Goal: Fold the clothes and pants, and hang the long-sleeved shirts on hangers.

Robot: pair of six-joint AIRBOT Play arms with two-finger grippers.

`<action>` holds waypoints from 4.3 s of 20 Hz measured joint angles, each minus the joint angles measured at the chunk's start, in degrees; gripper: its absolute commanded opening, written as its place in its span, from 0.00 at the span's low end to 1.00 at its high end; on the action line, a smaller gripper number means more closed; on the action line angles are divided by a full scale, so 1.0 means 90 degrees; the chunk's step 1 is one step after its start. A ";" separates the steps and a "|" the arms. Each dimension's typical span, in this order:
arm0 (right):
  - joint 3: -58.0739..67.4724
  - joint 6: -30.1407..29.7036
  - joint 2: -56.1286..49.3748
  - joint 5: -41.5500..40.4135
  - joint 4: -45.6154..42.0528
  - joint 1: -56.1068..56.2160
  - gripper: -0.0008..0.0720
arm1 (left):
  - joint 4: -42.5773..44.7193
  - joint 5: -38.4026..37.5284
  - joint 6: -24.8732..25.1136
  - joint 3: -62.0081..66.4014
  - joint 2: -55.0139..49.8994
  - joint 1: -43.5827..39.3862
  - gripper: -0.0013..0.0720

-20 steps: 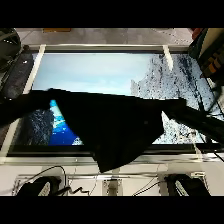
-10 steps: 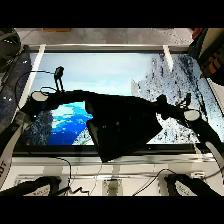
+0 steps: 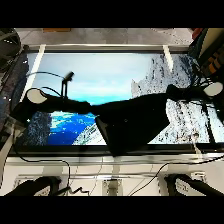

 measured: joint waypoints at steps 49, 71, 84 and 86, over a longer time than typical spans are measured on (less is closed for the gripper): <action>0.0474 -0.2941 -0.3942 0.2781 0.0801 -0.2594 0.64 | -0.0971 0.2873 -0.2018 -0.1154 -0.0797 -0.2958 0.53; 0.2419 0.0563 -0.2220 -0.1188 0.1217 -0.2579 0.05 | 0.6938 0.0852 -0.1071 -0.0124 0.1054 0.1331 0.03; 0.0328 0.3225 -0.0923 0.1787 -0.3730 -0.4325 0.85 | 0.7497 0.0767 -0.1107 -0.0083 0.1324 0.1625 0.03; 0.0027 0.3296 -0.0814 0.1841 -0.3939 -0.4352 0.96 | 0.7509 0.0767 -0.1110 -0.0083 0.1324 0.1625 0.03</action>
